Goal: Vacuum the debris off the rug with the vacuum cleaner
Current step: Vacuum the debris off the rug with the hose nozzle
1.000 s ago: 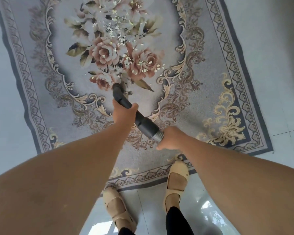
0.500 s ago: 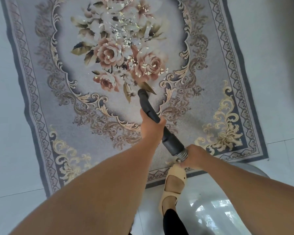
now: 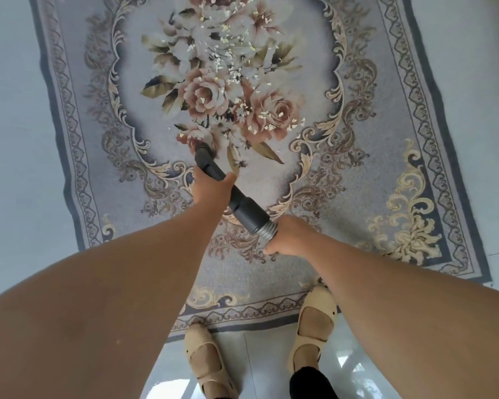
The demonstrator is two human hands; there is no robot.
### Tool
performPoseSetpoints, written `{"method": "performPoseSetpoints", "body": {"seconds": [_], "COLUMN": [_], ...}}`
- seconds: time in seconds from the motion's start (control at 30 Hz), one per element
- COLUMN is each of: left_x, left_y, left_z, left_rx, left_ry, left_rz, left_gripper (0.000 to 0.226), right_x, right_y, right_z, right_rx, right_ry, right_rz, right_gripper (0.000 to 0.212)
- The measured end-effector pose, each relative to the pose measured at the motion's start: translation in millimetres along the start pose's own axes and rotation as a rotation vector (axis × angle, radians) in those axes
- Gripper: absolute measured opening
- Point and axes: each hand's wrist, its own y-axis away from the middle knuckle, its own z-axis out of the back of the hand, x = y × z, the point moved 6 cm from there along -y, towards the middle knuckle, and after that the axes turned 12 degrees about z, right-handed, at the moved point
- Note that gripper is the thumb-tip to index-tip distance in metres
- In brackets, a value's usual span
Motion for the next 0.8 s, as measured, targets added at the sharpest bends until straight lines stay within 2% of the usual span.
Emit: {"method": "performPoseSetpoints", "body": {"seconds": [0.07, 0.2, 0.47, 0.8], "left_x": [-9, -13, 16, 33], "left_y": [-2, 18, 64, 29], "left_z": [-4, -30, -79, -15], "left_rx": [0.007, 0.073, 0.236, 0.084], "left_ry": [-0.012, 0.02, 0.055, 0.089], "left_rz": [-0.028, -0.026, 0.019, 0.047], "left_gripper": [0.062, 0.074, 0.083, 0.07], "right_x": [-1, -27, -74, -16], "right_y": [-3, 11, 63, 31], "right_z": [2, 12, 11, -3], "right_rx": [-0.031, -0.063, -0.004, 0.063], "right_ry": [-0.018, -0.016, 0.075, 0.073], "right_rz": [-0.008, -0.036, -0.141, -0.026], "right_gripper": [0.022, 0.025, 0.014, 0.026]}}
